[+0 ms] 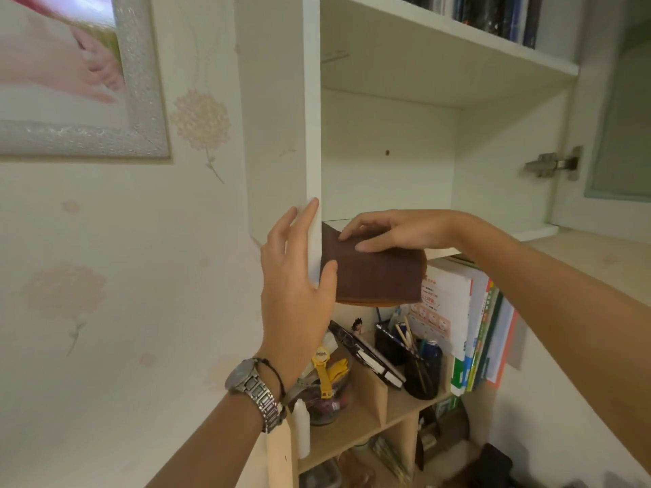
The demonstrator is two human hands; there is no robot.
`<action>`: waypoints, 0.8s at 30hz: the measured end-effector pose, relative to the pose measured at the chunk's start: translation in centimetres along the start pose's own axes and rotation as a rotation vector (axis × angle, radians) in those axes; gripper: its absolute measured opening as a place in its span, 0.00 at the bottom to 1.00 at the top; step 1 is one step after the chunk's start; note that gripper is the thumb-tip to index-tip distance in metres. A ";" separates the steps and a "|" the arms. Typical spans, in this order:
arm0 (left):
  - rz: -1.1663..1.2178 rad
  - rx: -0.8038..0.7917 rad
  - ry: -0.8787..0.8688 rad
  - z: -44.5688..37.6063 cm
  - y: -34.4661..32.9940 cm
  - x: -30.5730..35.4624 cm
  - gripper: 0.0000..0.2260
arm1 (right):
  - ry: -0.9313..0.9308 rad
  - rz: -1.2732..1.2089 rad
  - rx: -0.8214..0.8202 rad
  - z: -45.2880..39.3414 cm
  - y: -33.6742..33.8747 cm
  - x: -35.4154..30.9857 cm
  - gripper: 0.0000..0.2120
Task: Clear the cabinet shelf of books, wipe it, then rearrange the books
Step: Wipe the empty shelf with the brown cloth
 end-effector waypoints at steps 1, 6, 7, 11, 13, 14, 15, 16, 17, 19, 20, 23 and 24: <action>0.003 0.002 -0.004 0.0 0.0 0.0 0.31 | -0.025 -0.012 0.002 -0.3 0.3 0.0 0.13; 0.010 0.014 -0.032 0.1 0.1 -0.1 0.30 | 0.006 0.055 0.192 -0.6 1.3 -0.8 0.13; 0.016 0.018 -0.031 0.1 0.1 -0.1 0.29 | 0.038 0.075 0.247 -0.3 1.4 -1.0 0.13; 0.036 0.045 -0.019 0.2 -0.1 -0.1 0.29 | 0.053 0.049 0.309 1.7 2.1 -1.0 0.15; 0.044 0.058 -0.013 0.4 -0.3 -0.2 0.29 | 0.032 0.012 0.301 3.2 2.4 -1.0 0.14; 0.045 0.062 -0.010 0.5 -0.4 -0.2 0.29 | 0.036 -0.002 0.316 3.9 2.4 -1.0 0.13; 0.044 0.067 -0.007 0.6 -0.5 -0.1 0.29 | 0.049 -0.010 0.342 4.7 2.3 -1.1 0.12; 0.043 0.073 -0.008 0.8 -0.6 -0.1 0.29 | 0.060 -0.017 0.379 5.5 2.1 -1.0 0.11; 0.042 0.080 -0.011 1.0 -0.6 0.0 0.29 | 0.064 -0.028 0.420 6.4 1.8 -0.9 0.11; 0.039 0.087 -0.023 1.6 -0.9 0.2 0.28 | 0.044 -0.058 0.490 8.3 0.9 -0.1 0.11; 0.042 0.091 -0.024 1.9 -1.0 0.3 0.28 | 0.027 -0.059 0.518 9.3 0.4 0.4 0.11; 0.088 0.098 -0.003 3.4 -1.4 0.5 0.26 | -0.057 -0.096 0.614 13.0 -1.5 2.3 0.11; 0.093 0.109 -0.013 4.0 -1.5 0.7 0.25 | -0.093 -0.137 0.664 14.4 -2.2 3.1 0.11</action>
Point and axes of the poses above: each hand's wrist, its own z-axis away from the middle knuckle, its own y-axis out of the back of the hand, x = y × z, the point moved 4 cm from there along -z, towards the middle knuckle, and after that the axes turned 8 degrees about x, right-handed, at the moved point
